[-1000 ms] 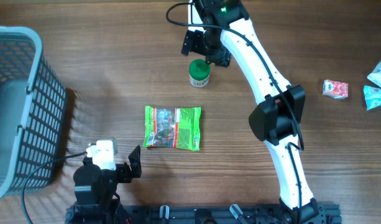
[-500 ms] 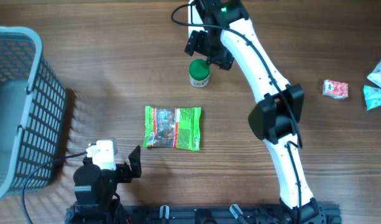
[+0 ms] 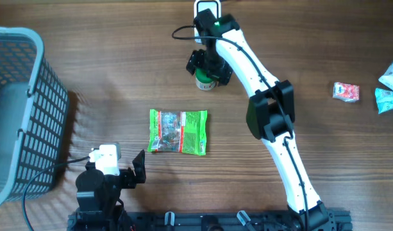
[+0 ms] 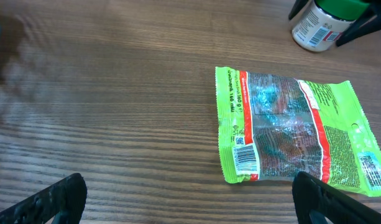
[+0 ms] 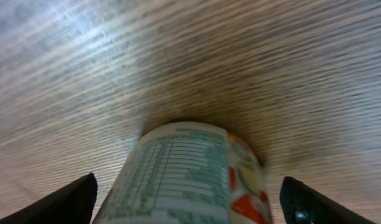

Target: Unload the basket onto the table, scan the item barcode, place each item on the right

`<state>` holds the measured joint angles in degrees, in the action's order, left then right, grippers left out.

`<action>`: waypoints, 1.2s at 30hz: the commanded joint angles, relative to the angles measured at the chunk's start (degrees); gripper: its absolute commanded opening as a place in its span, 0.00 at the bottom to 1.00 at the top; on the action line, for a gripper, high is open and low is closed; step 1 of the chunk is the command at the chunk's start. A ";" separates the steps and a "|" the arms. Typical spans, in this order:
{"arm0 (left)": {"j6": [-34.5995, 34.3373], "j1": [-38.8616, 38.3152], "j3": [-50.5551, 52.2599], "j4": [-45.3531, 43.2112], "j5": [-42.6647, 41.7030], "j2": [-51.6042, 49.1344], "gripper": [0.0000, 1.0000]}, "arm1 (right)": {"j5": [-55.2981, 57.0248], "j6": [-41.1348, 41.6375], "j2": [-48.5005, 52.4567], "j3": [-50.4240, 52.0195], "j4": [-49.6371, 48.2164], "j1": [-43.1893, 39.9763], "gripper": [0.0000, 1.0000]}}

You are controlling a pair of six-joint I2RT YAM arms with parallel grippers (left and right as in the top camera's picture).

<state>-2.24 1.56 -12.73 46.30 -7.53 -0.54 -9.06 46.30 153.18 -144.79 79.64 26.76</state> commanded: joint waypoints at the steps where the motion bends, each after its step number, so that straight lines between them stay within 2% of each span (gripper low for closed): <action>1: 0.11 0.22 0.11 -0.13 0.13 0.22 1.00 | -1.38 -1.25 3.02 -0.04 0.74 0.76 0.82; 5: 0.11 0.22 0.11 -0.15 0.13 0.22 1.00 | -0.50 -2.64 3.15 -0.11 1.55 0.76 0.62; 9: 0.11 0.22 0.11 -0.15 0.13 0.22 1.00 | -0.98 -5.07 2.93 -0.52 5.42 0.66 0.54; 12: 0.11 0.22 0.11 -0.13 0.13 0.22 1.00 | -6.45 -12.07 1.79 -2.36 9.77 0.44 0.54; 16: 0.11 0.22 0.11 -0.15 0.13 0.22 1.00 | -21.11 -24.30 -1.11 -3.48 12.57 -0.39 0.54; 19: 0.11 0.22 0.11 -0.13 0.13 0.22 1.00 | -26.53 -25.27 -4.02 -3.50 12.55 -0.37 0.54; 25: 0.11 0.22 0.11 -0.15 0.13 0.22 1.00 | -27.96 -25.35 -11.45 -3.21 12.57 1.18 0.54; 31: 0.11 0.22 0.11 -0.13 0.13 0.22 1.00 | -28.33 -25.44 -23.93 -0.55 12.55 6.36 0.54; 33: 0.11 0.22 0.11 -0.15 0.13 0.22 1.00 | -28.48 -23.85 -29.92 2.45 12.55 8.96 0.54; 36: 0.11 0.22 0.11 -0.15 0.13 0.22 1.00 | -28.55 -21.86 -33.81 5.92 12.55 11.58 0.54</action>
<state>-2.24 1.56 -12.73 46.30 -7.53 -0.54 -35.40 22.74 123.92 -142.39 92.16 36.07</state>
